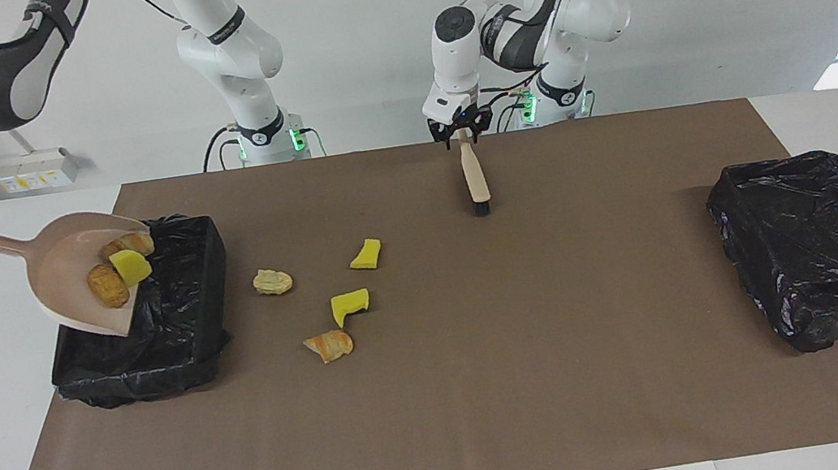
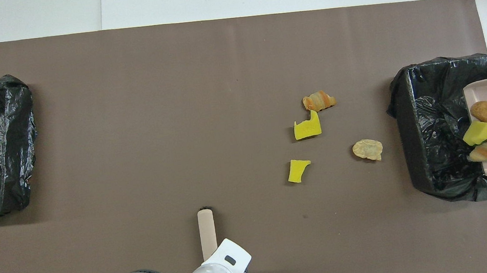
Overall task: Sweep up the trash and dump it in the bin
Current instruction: 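Tip the dustpan over the bin with the right gripper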
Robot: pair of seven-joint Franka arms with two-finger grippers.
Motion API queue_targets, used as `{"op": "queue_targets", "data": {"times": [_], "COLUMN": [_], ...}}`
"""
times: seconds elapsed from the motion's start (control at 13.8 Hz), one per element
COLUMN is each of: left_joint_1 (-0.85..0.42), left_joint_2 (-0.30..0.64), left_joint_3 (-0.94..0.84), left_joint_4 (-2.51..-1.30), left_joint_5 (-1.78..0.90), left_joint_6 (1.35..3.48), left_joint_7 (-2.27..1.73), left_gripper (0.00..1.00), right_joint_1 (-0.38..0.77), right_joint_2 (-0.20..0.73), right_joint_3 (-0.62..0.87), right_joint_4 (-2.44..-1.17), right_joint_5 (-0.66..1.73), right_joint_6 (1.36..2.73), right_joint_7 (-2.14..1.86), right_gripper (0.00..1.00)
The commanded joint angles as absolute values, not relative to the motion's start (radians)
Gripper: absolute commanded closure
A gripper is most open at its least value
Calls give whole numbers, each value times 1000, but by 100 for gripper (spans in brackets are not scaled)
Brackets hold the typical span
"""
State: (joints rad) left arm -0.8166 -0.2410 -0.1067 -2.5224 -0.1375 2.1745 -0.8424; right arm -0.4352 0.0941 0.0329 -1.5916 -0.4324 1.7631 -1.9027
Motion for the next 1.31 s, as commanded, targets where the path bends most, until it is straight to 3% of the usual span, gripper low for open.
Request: {"op": "queue_targets", "data": {"times": [0.0,0.51,0.8,0.94,1.23], "left_joint_1": [-700,-342,-195,-132,-53], "left_joint_2": [-206,-207,-198,-192,-166], "left_joint_3": [-104,-104,-101,-101,-107], "left_joint_4": [-2393,-2001,-1788,-1741,-1669], "left_joint_5": [-132,-23,-15,-17,-20], "left_joint_6": [2100,1789,1640,1602,1580], "left_joint_7": [-715,-257,-114,-95,-52], "left_gripper": [0,0,0,0,0], "right_joint_1": [-408,-351,-353,-344,-186], "right_joint_2": [71,17,-34,-64,-104], "right_joint_3": [46,60,92,97,98], "right_joint_4": [-1603,-1591,-1604,-1650,-1758], "right_joint_5": [-544,-565,-404,-309,-235], "right_joint_6": [1709,1611,1603,1603,1627], "right_joint_7": [-1905,-1872,-1760,-1666,-1369], "right_gripper": [100,100,100,100,100]}}
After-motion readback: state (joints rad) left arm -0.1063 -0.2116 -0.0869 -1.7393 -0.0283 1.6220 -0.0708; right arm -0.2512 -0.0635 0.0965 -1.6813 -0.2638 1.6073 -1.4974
